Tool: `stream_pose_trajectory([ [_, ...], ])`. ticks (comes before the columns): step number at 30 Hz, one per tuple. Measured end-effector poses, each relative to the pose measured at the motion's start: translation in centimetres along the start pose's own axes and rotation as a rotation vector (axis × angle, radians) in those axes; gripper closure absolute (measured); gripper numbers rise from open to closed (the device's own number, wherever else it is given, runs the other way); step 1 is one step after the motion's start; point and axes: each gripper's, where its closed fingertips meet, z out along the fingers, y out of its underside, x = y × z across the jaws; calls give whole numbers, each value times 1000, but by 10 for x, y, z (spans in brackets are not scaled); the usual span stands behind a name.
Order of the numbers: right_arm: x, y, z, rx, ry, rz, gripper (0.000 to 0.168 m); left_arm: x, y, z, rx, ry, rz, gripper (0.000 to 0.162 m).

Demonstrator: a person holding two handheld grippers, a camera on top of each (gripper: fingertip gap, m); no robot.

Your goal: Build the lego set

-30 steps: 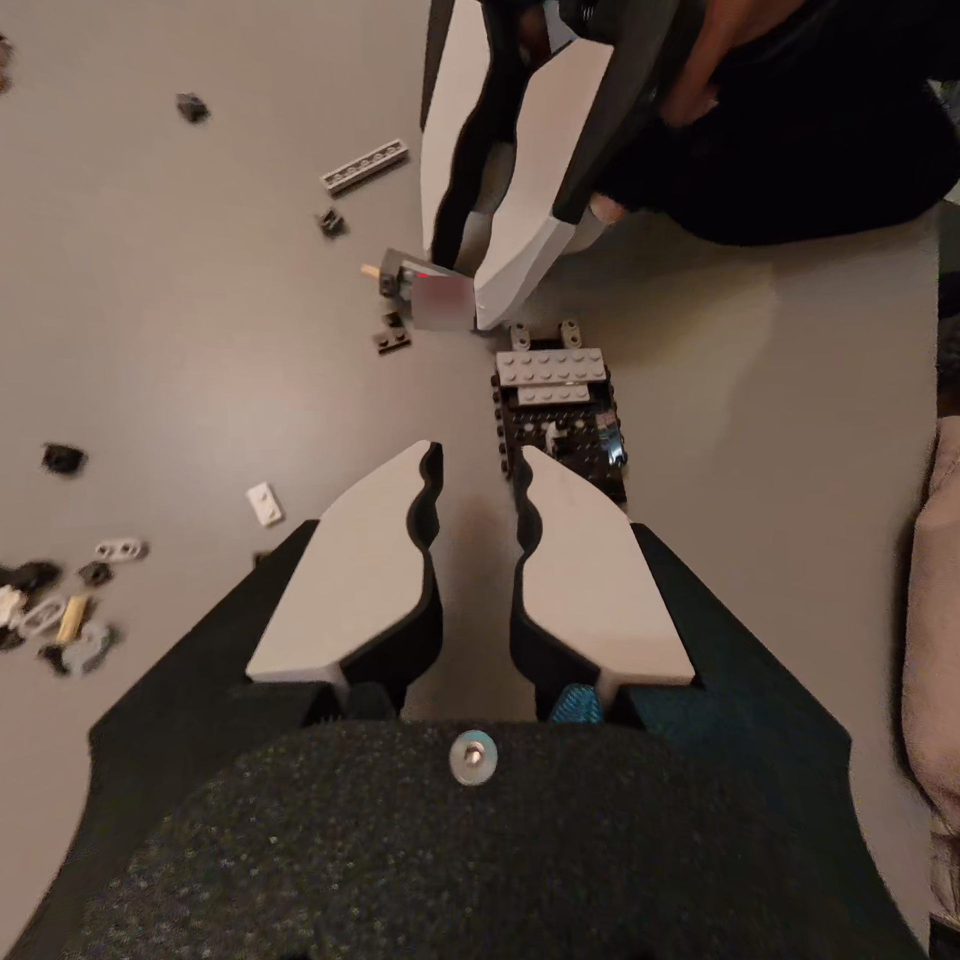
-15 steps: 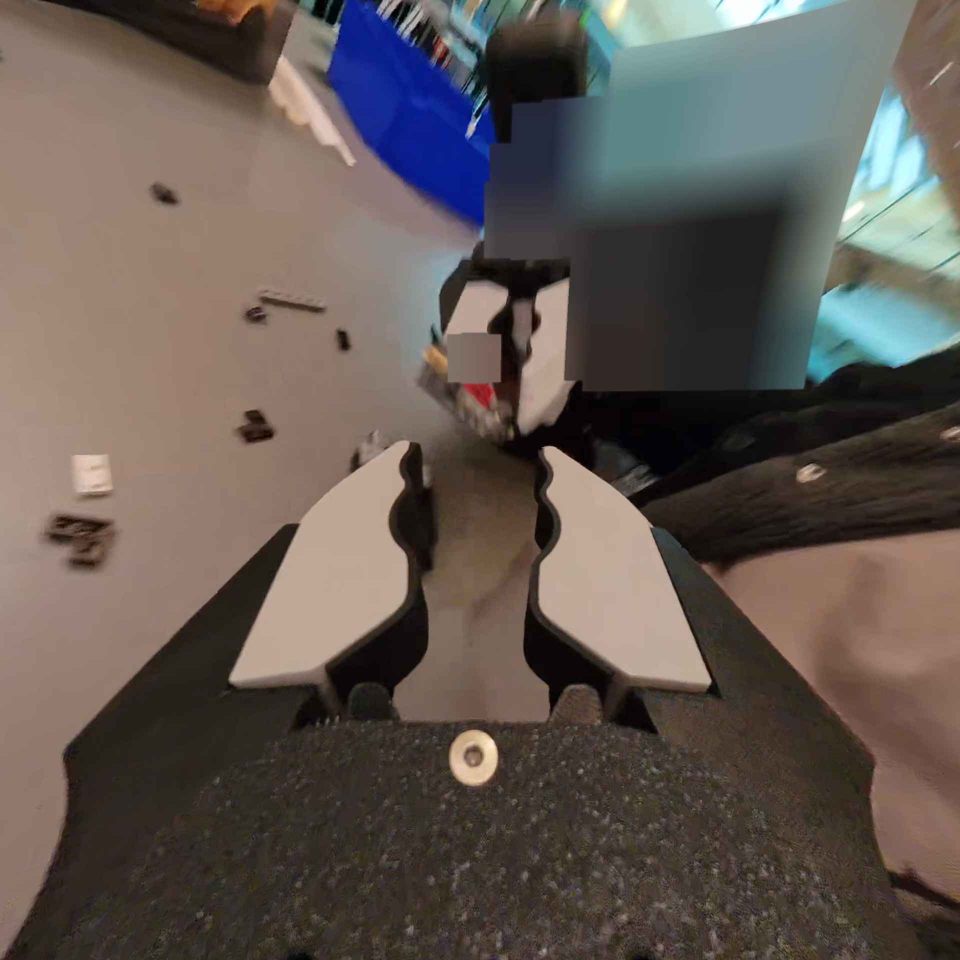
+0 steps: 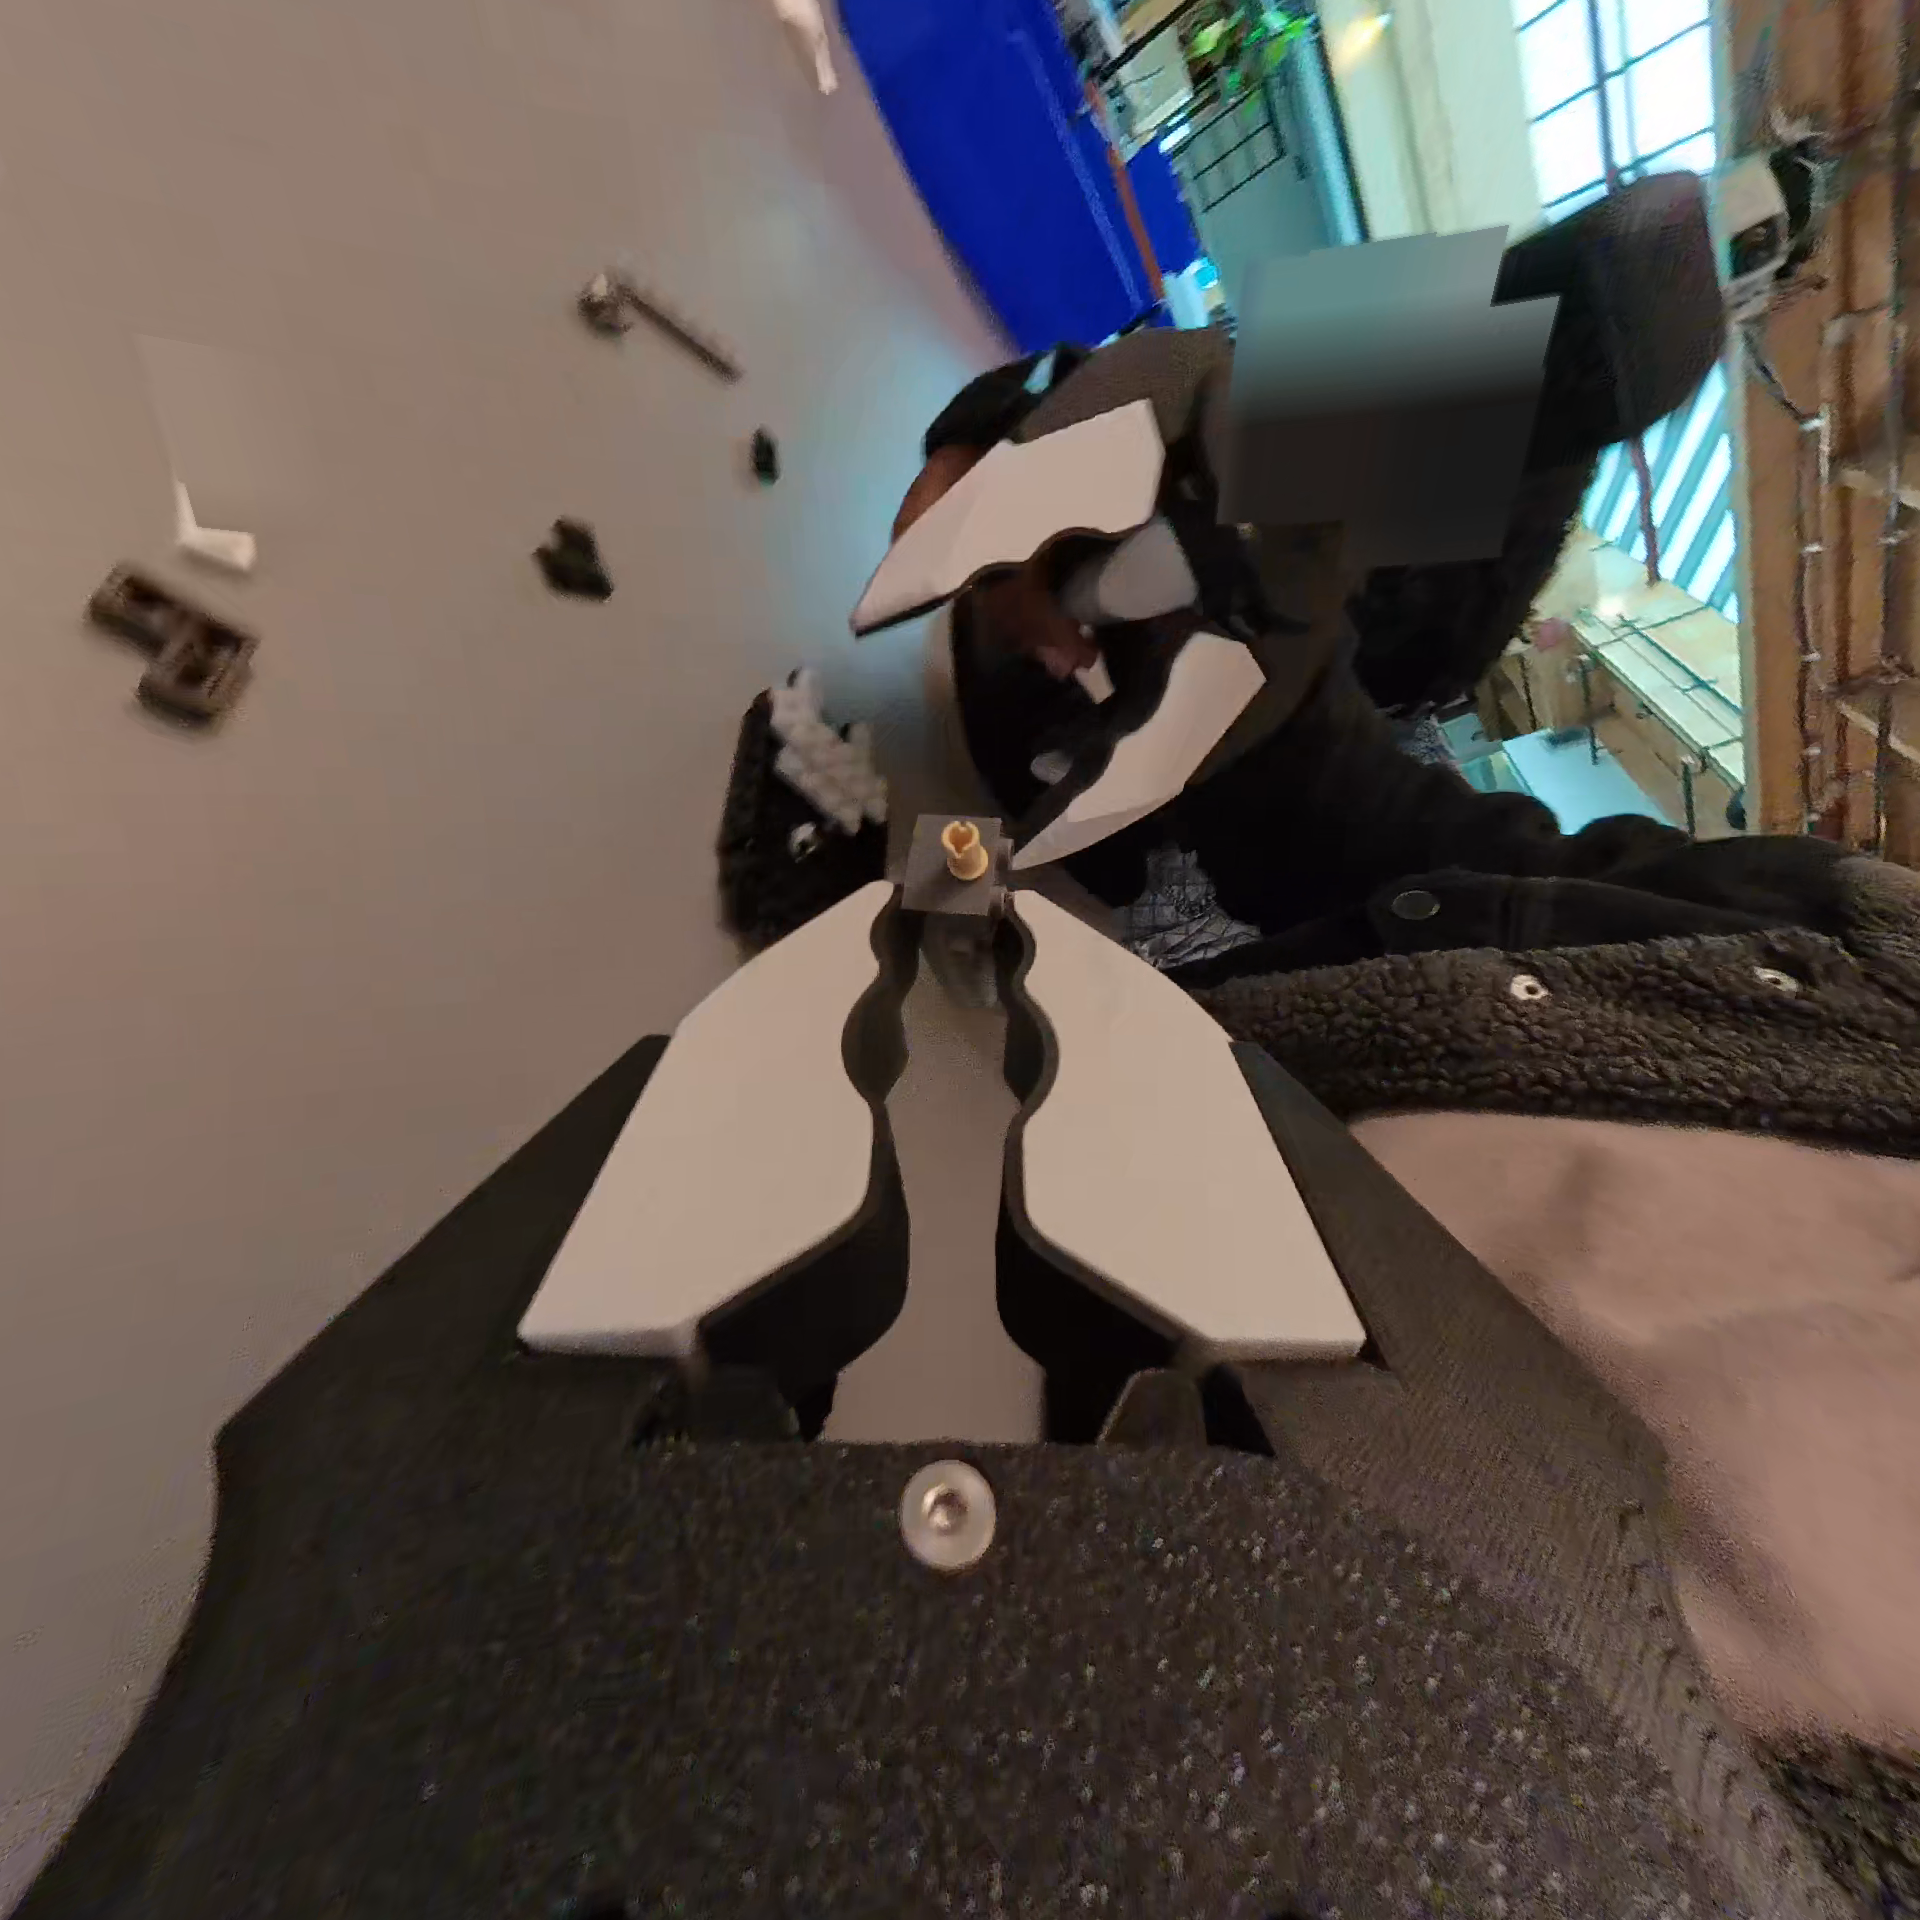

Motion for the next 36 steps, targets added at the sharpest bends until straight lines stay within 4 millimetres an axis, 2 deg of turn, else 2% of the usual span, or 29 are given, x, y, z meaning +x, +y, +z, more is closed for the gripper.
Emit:
stream_pose_trajectory([
  [3, -5, 24, 12, -178, -4, -201, 92, -14, 14, 2, -58, -31, -70, 147],
  [8, -6, 35, 31, -289, -82, -310, 86, -26, 24, 7, -114, -82, -104, 147],
  [10, -7, 34, 34, -293, -120, -314, 97, -29, 25, 7, -121, -93, -119, 147],
  [11, -7, 33, 35, -287, -128, -312, 110, -30, 25, 8, -125, -98, -127, 147],
  [12, -6, 32, 35, -275, -129, -317, 111, -32, 26, 8, -129, -102, -134, 147],
  [16, -5, 28, 33, -229, -127, -279, 112, -33, 28, 11, -154, -108, -150, 147],
  [24, -5, 4, 11, -151, -81, -314, 112, -24, 25, 25, -187, -20, -191, 147],
  [27, -5, 2, 10, -187, -61, -362, 112, -18, 26, 31, -197, 35, -215, 146],
  [32, -8, 2, 10, -196, -57, -384, 112, -13, 24, 34, -188, 83, -255, 135],
  [36, -8, 8, 15, -211, -35, -405, 112, -13, 25, 35, -200, 84, -254, 137],
])
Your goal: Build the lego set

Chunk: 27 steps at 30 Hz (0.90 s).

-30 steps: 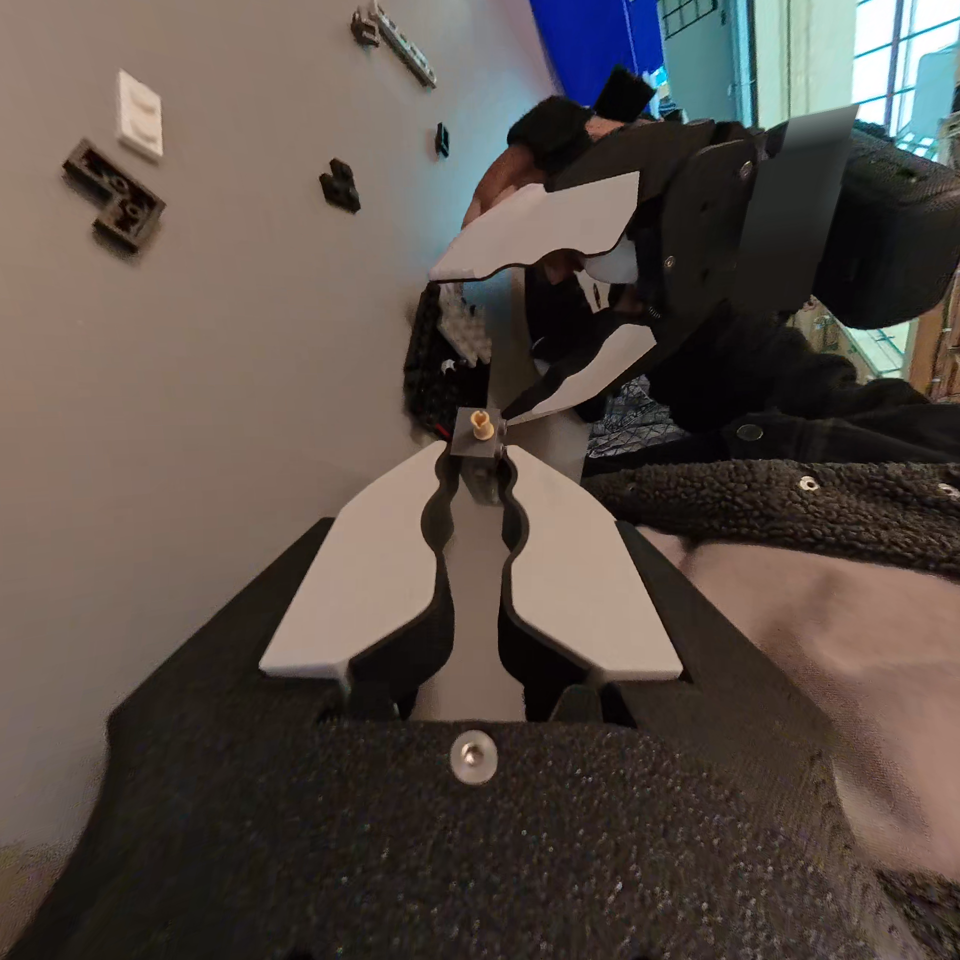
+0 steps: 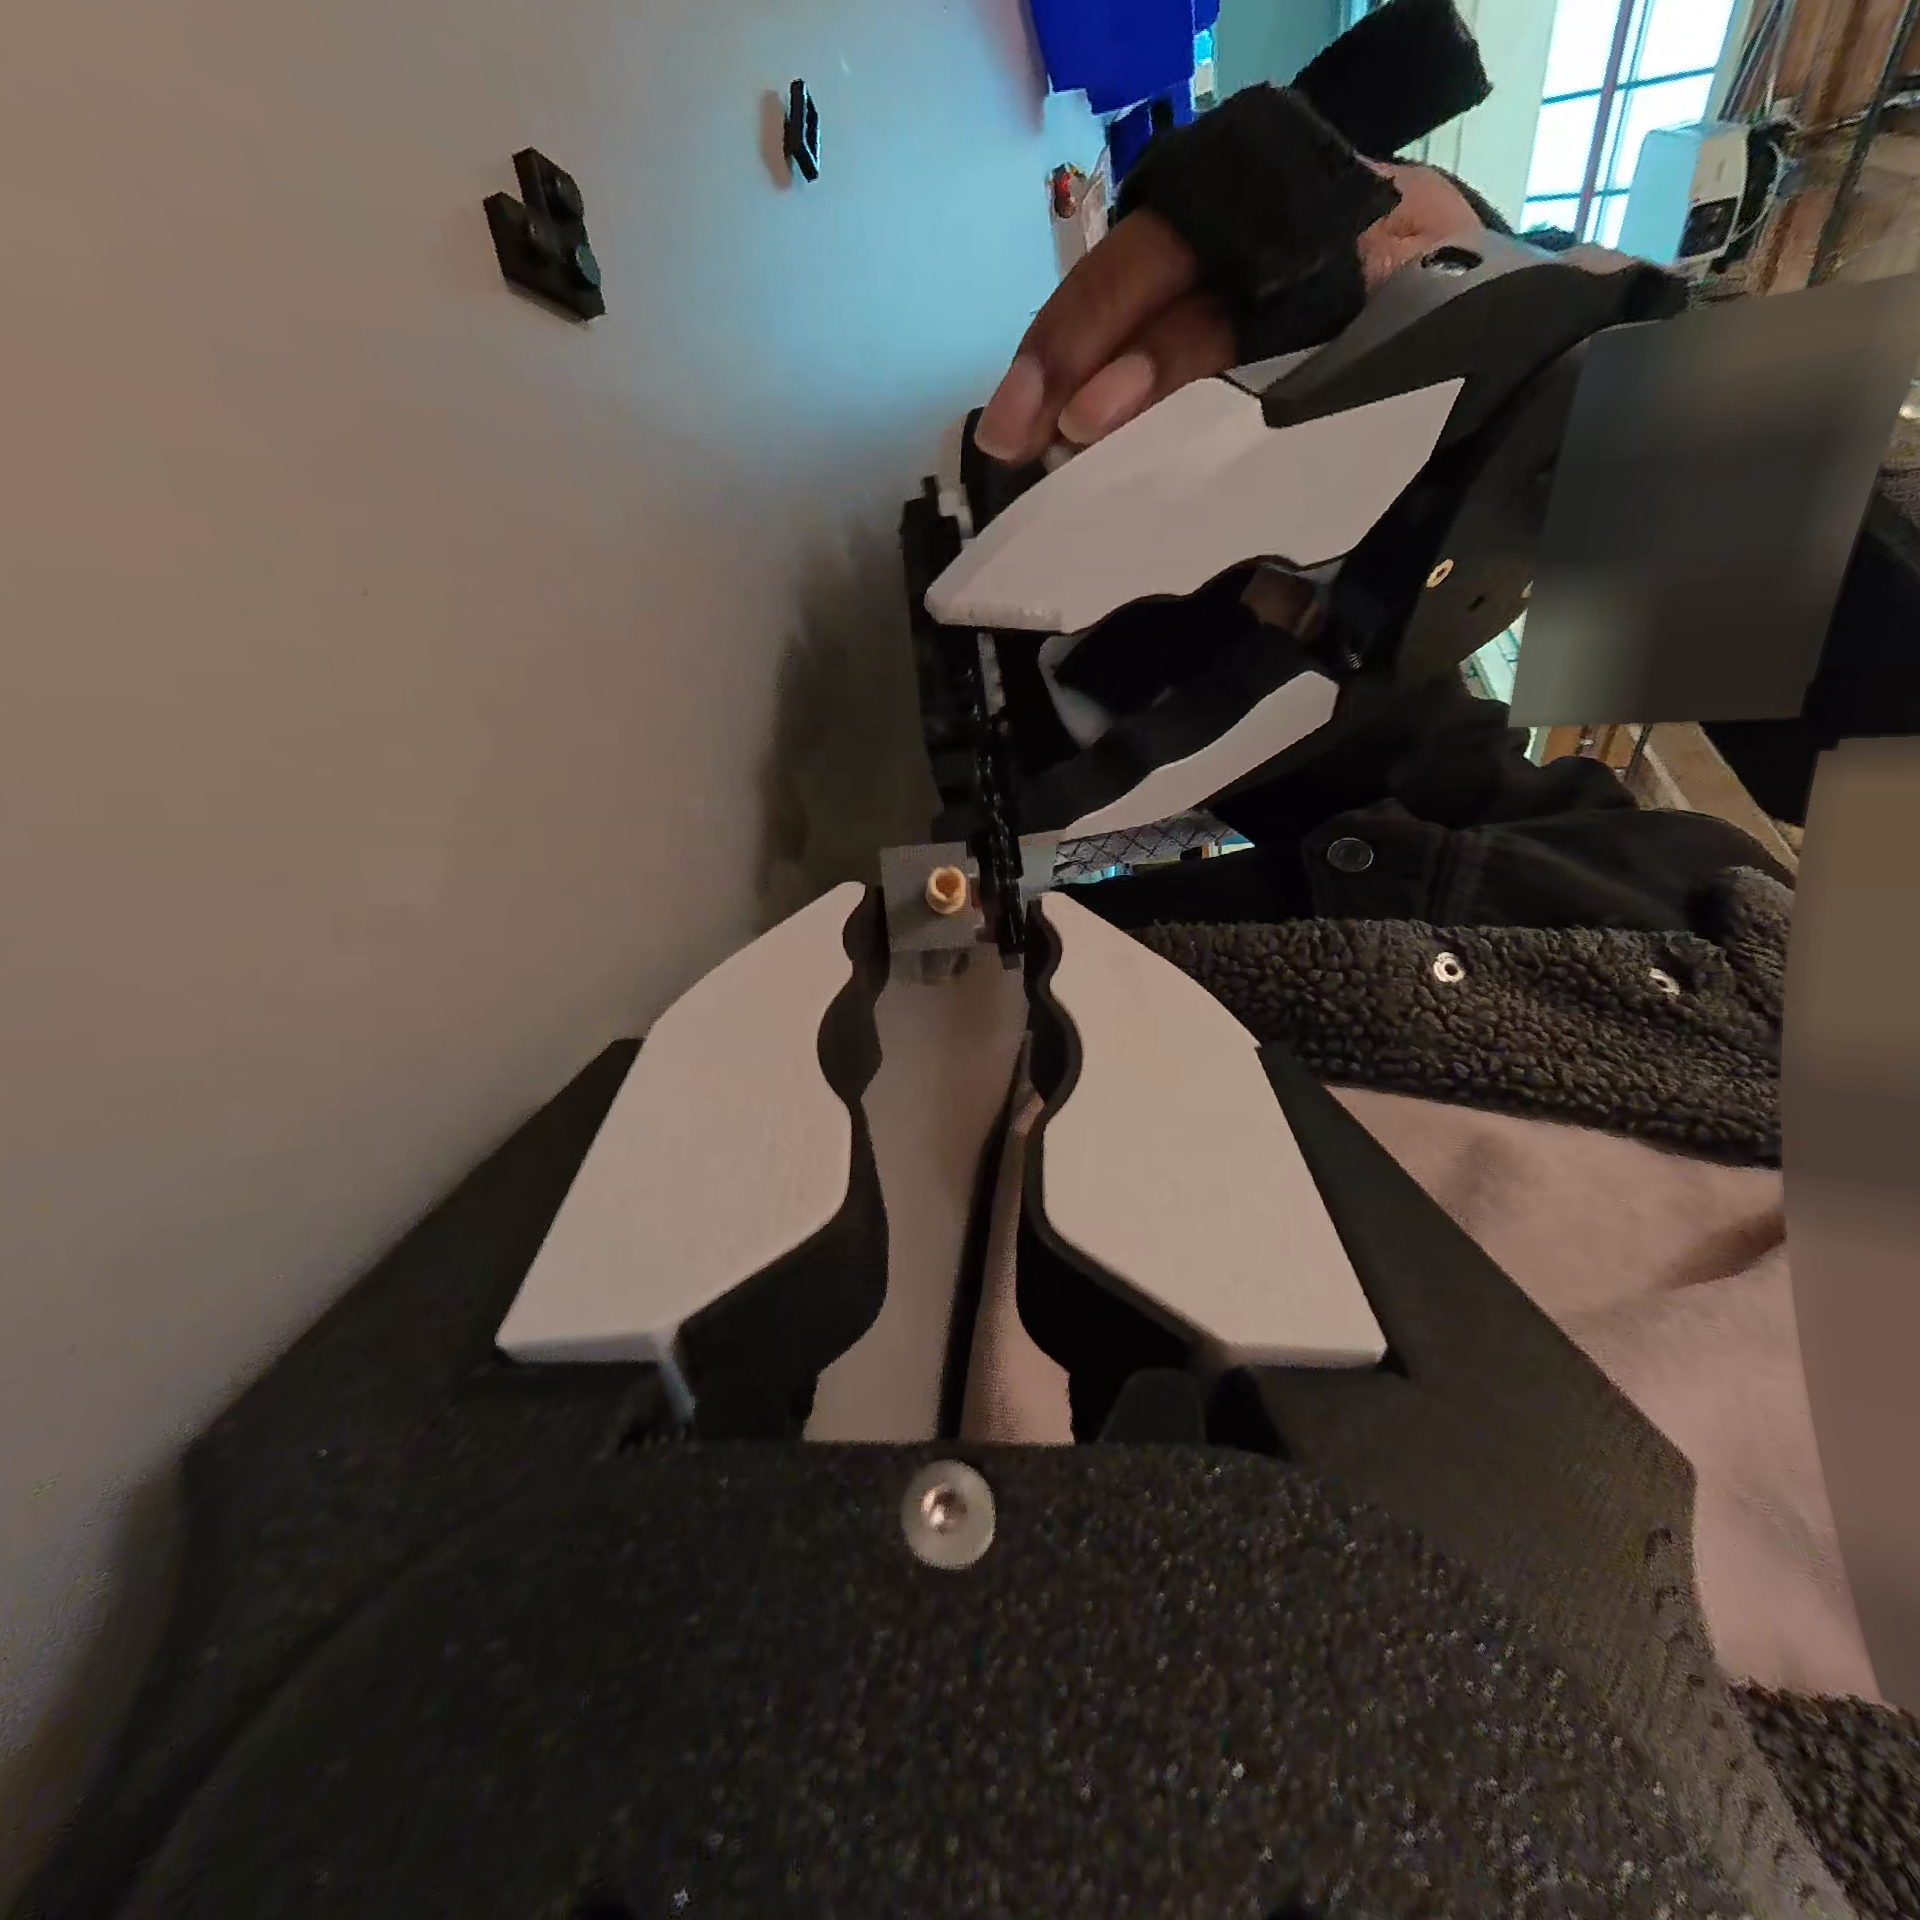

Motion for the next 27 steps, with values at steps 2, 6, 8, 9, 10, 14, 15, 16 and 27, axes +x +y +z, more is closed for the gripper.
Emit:
stream_pose_trajectory([
  [2, 0, 2, 3, -12, 14, -24, 112, 0, 0, 0, -5, 7, -4, 139],
  [6, 1, 5, 3, -54, 50, -104, 112, 2, 3, 0, -37, 33, -8, 142],
  [8, 1, 4, 3, -81, 63, -142, 112, 3, 5, 1, -53, 36, -2, 142],
  [9, 1, 5, 3, -97, 73, -163, 112, 3, 5, 2, -61, 36, -1, 141],
  [10, 1, 5, 4, -116, 84, -183, 112, 3, 5, 2, -64, 35, -2, 140],
  [14, -2, 7, 7, -166, 114, -238, 112, 2, 5, 3, -71, 21, -5, 138],
  [15, -3, 7, 8, -175, 121, -245, 112, 1, 6, 4, -76, 10, 0, 138],
  [16, -3, 8, 9, -185, 128, -252, 112, 1, 7, 4, -81, 3, 2, 138],
  [27, -2, 22, 8, -209, 101, -212, 112, -9, 15, -23, -110, -218, 229, 127],
])
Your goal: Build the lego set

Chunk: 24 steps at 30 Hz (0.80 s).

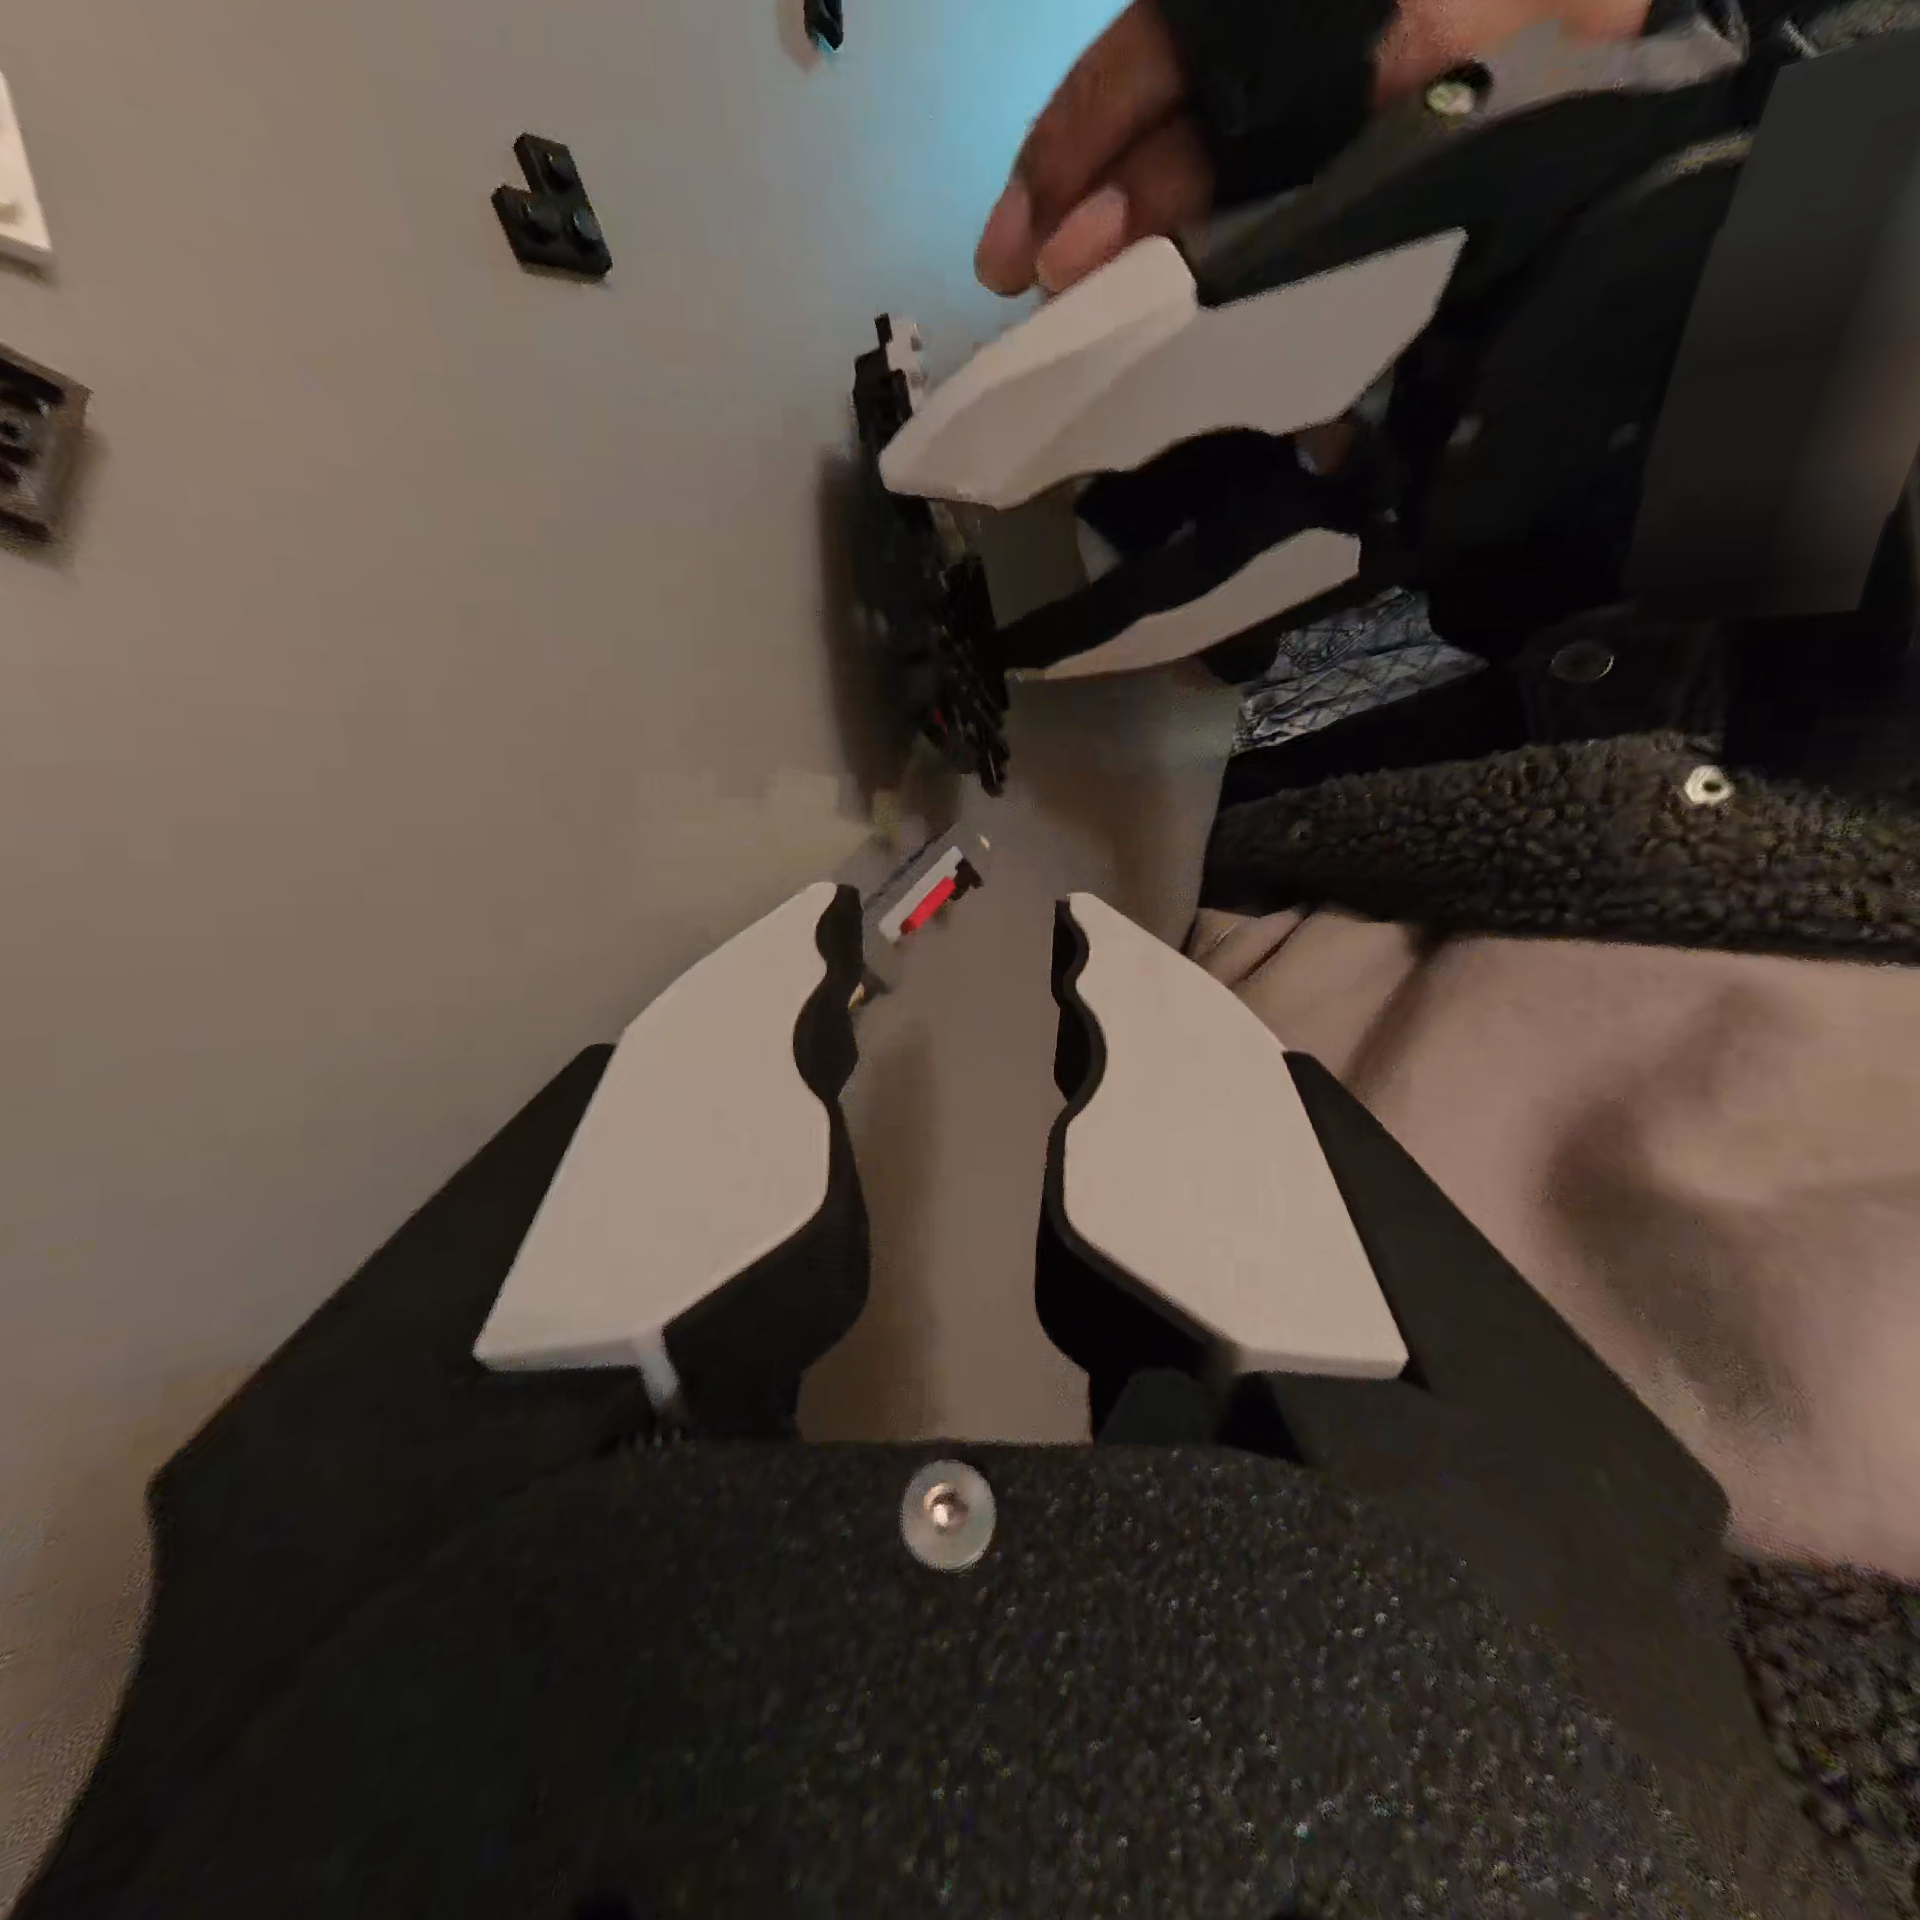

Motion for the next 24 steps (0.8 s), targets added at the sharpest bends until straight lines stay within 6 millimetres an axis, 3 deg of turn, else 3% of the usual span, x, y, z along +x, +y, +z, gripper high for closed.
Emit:
stream_pose_trajectory([
  [6, 4, 5, 2, 48, -51, 123, 112, 1, 7, -17, 98, -63, 144, 129],
  [8, 5, -7, -10, 149, -73, 235, 111, 4, 10, -23, 135, -79, 193, 131],
  [11, -3, -48, -28, 349, -134, 434, 113, 7, 15, -29, 172, -125, 271, 131],
  [13, -12, -63, -19, 350, -154, 537, 115, 7, 18, -30, 177, -153, 303, 131],
  [18, -16, -62, 14, 248, -150, 687, 134, 5, 21, -26, 168, -157, 315, 130],
  [21, -19, -59, 22, 188, -133, 695, 151, 5, 25, -24, 154, -152, 312, 129],
  [24, -21, -62, 21, 217, -166, 769, 153, 3, 26, -21, 140, -168, 313, 126],
])
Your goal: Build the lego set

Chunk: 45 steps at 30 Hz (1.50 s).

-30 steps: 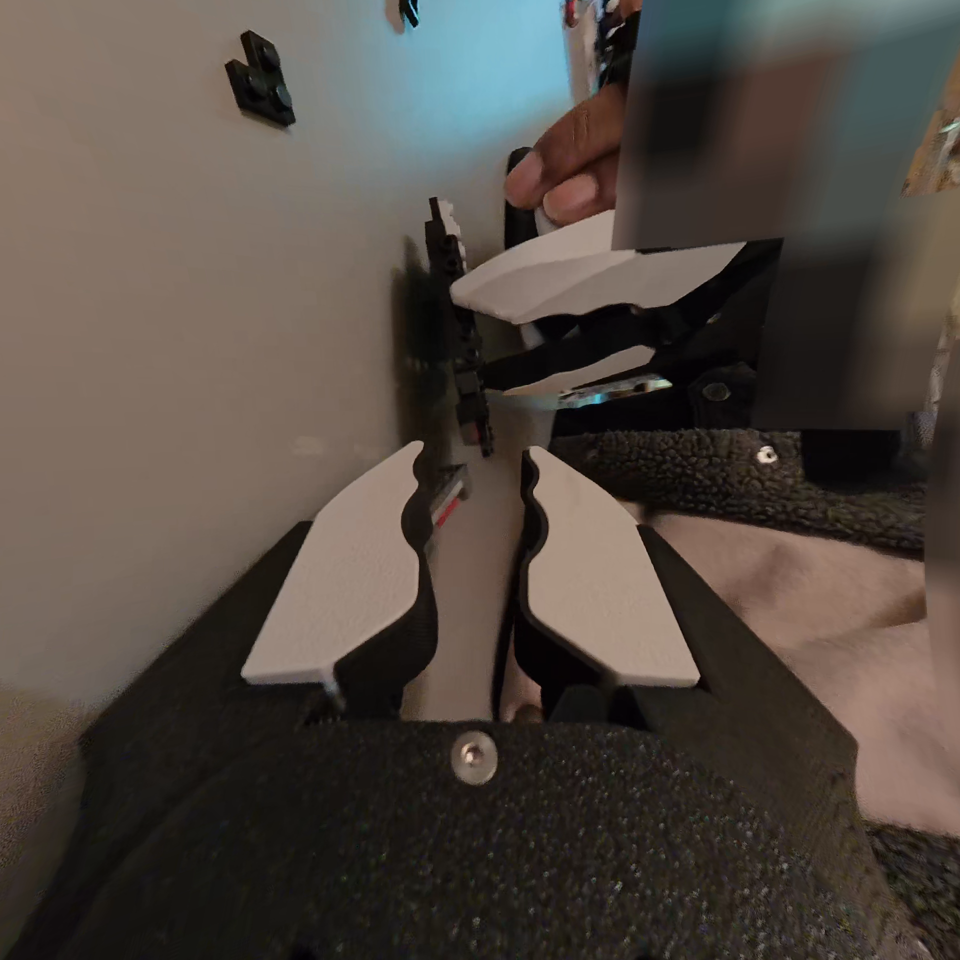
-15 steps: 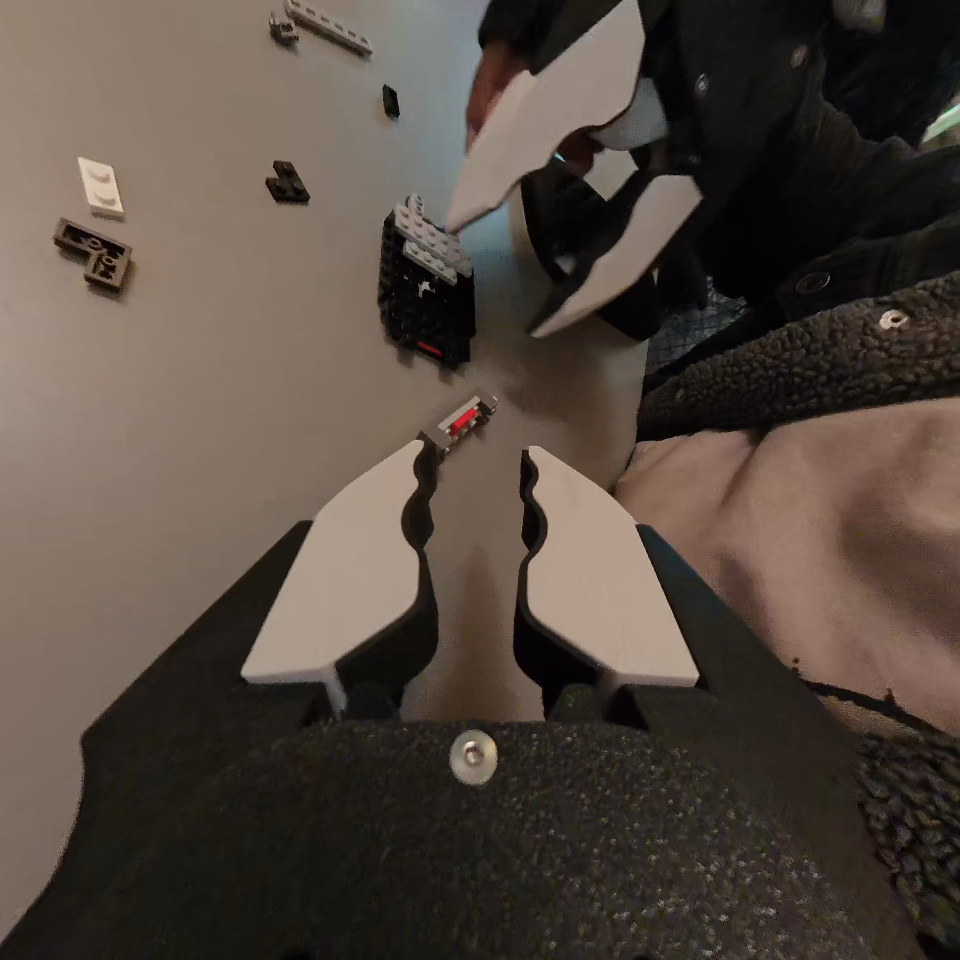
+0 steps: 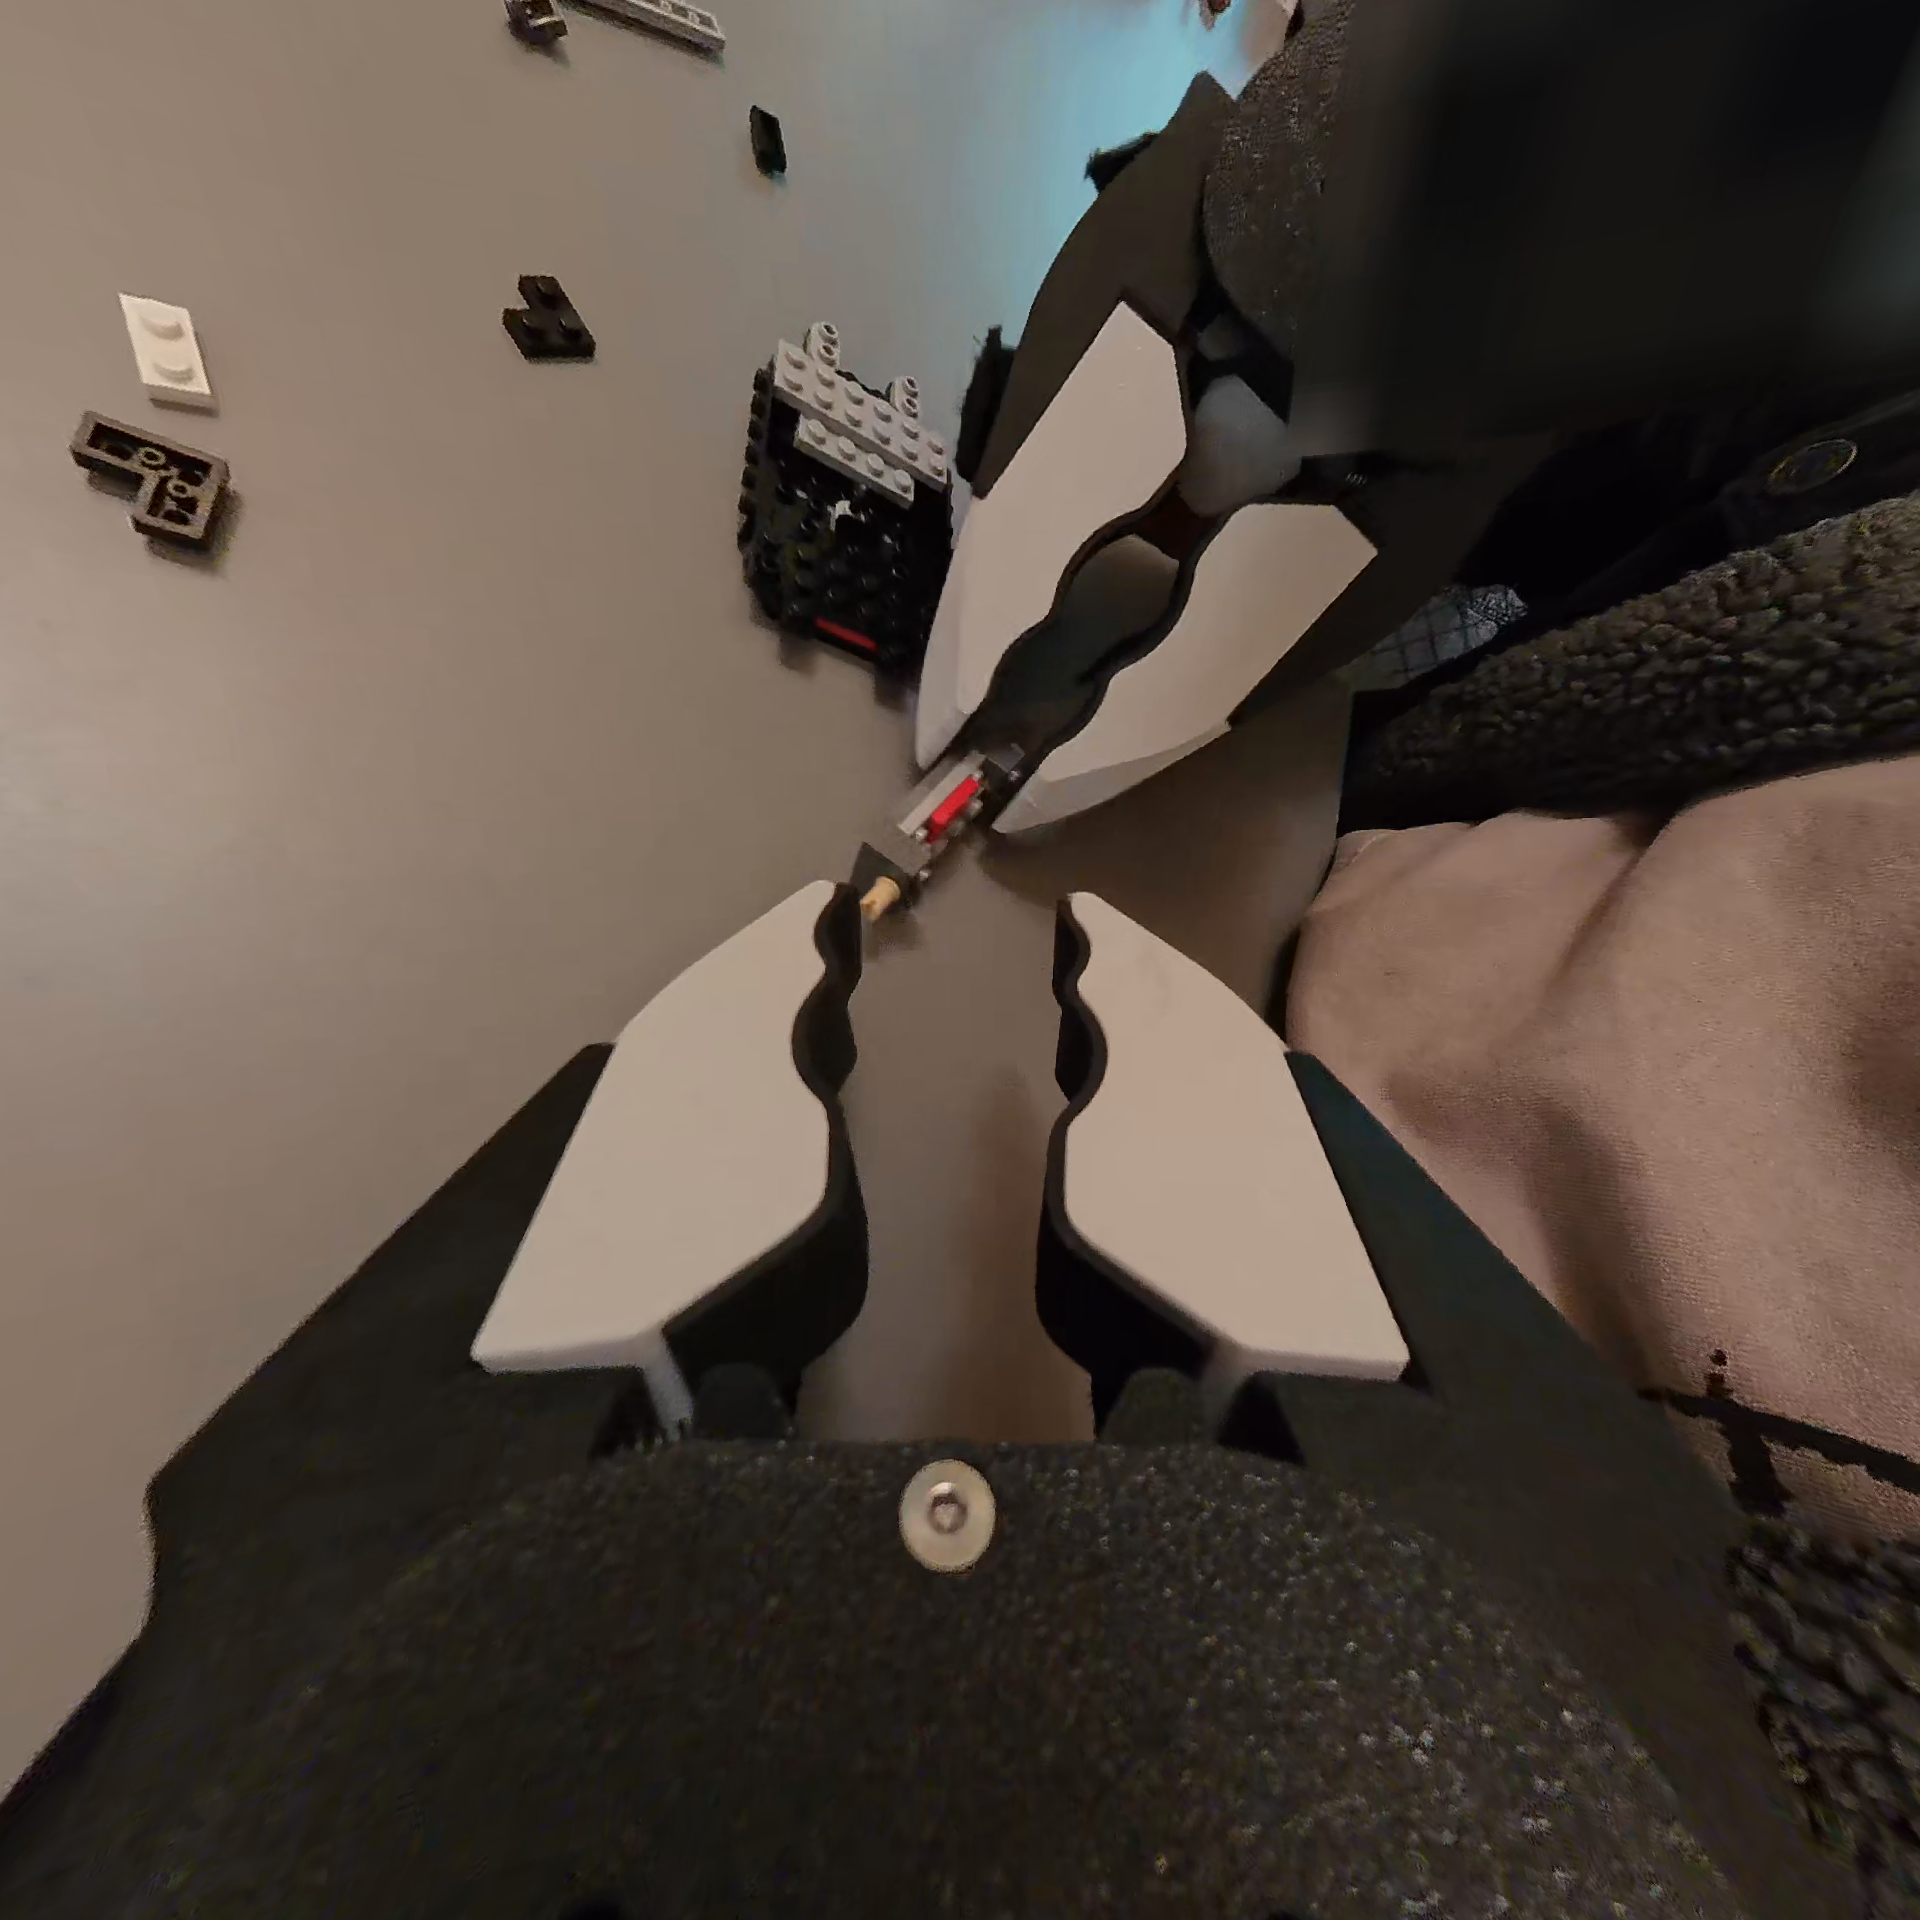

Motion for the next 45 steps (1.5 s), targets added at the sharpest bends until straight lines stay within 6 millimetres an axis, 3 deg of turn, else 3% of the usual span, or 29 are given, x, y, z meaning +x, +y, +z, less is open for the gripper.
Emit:
stream_pose_trajectory([
  [3, -14, -19, -10, 176, -189, 284, 153, 1, -1, 4, -11, 22, -18, 124],
  [6, -14, -42, -34, 419, -329, 464, 153, 15, -11, 6, 35, 149, -59, 122],
  [10, -17, -54, -50, 565, -378, 502, 153, 33, -41, 2, 183, 324, -139, 131],
  [12, -18, -56, -50, 583, -373, 496, 153, 36, -50, 2, 220, 367, -153, 146],
  [15, -13, -48, -49, 545, -281, 363, 149, 31, -49, 8, 176, 322, -153, 146],
  [16, -7, -42, -50, 501, -214, 266, 137, 28, -46, 9, 154, 305, -160, 146],
  [20, 42, -1, -54, 127, 115, -280, 113, 12, -35, 14, 51, 246, -240, 146],
  [24, 63, 30, -36, -191, 45, -519, 93, -1, -28, 26, -46, 229, -318, 147],
  [29, 59, 35, -28, -245, -123, -531, 111, -10, -23, 36, -126, 214, -352, 146],
  [36, 58, 23, -35, -130, -82, -499, 112, -13, -21, 45, -218, 224, -322, 145],
  [45, 46, 20, -37, -57, -16, -574, 112, 3, -14, 41, -272, 268, -254, 111],
])
